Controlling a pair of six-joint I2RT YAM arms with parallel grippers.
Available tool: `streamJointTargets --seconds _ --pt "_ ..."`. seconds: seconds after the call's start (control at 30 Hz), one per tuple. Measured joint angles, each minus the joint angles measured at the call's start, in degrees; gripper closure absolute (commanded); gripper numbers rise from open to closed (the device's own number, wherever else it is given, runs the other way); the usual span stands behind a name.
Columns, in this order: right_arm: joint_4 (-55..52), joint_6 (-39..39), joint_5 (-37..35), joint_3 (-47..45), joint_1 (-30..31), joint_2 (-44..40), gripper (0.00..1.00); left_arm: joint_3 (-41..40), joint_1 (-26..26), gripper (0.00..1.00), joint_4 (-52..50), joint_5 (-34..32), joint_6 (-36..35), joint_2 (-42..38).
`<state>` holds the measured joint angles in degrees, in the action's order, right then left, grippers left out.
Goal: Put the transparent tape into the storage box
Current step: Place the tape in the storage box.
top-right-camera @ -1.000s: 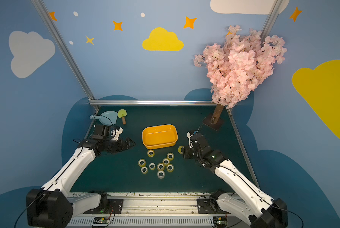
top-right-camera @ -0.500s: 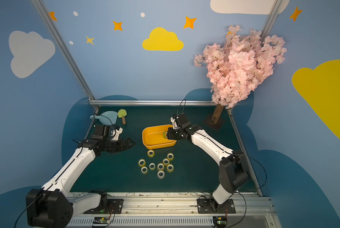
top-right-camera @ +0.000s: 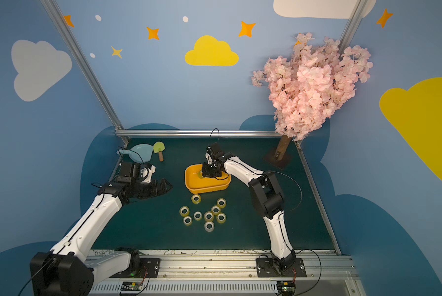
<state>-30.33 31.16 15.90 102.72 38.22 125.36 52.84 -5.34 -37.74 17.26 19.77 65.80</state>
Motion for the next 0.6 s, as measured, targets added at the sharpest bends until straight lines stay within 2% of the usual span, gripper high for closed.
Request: streamJointTargets --seconds 0.27,0.6 --pt "-2.23 2.36 -2.05 7.69 1.09 7.98 1.0 0.0 0.09 0.0 0.0 -0.35 -0.07 -0.31" --pt "-3.06 4.94 -2.75 12.59 1.33 12.52 1.0 0.0 0.09 0.0 0.02 0.09 -0.07 -0.31"
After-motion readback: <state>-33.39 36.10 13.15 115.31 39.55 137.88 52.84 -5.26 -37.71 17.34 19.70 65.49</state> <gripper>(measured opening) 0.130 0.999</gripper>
